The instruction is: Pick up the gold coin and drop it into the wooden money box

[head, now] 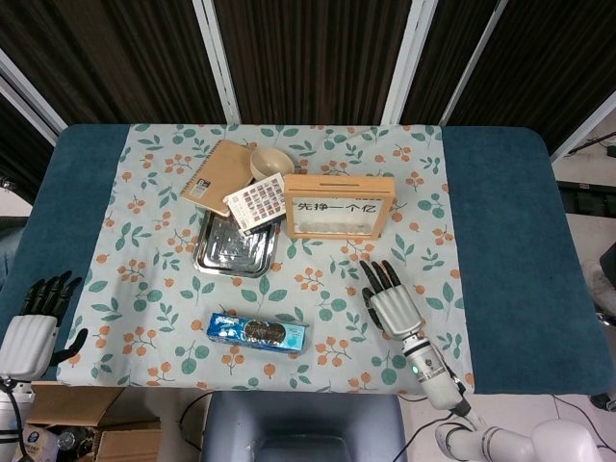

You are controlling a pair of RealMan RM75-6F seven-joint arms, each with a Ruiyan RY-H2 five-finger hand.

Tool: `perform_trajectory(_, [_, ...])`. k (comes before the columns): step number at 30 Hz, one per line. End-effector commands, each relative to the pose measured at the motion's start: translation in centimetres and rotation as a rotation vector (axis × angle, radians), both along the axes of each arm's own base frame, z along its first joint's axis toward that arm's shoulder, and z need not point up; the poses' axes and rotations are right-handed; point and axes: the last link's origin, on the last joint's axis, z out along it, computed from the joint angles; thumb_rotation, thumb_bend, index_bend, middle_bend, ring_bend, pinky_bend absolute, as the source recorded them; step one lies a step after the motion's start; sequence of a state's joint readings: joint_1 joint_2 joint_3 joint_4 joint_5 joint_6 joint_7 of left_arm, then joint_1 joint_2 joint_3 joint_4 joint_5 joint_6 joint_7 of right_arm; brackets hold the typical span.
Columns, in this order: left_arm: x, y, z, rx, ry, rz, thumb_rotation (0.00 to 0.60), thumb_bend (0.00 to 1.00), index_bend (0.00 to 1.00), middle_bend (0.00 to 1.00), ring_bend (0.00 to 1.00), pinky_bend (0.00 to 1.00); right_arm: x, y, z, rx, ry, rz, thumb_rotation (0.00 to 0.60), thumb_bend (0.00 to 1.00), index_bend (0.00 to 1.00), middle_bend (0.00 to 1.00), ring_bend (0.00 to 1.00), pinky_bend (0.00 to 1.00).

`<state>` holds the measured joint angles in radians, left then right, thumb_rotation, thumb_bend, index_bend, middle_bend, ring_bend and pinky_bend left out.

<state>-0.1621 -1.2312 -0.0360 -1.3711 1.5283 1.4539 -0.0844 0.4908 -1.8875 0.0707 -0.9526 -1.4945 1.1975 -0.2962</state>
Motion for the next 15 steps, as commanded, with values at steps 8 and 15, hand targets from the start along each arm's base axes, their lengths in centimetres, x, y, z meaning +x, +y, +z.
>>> perform_trajectory(8, [0.15,0.11,-0.08,-0.003,-0.004,-0.009,0.600,0.35,0.00,0.00,0.00,0.00,0.10,-0.01,0.19,-0.009,-0.016,0.009,0.600,0.40,0.59,0.02,0.00,0.00])
perform_trajectory(15, [0.05,-0.09,0.02,-0.001,0.001,-0.004,0.600,0.35,0.00,0.00,0.00,0.00,0.48,-0.37,0.18,-0.017,-0.025,0.015,0.600,0.40,0.62,0.03,0.00,0.00])
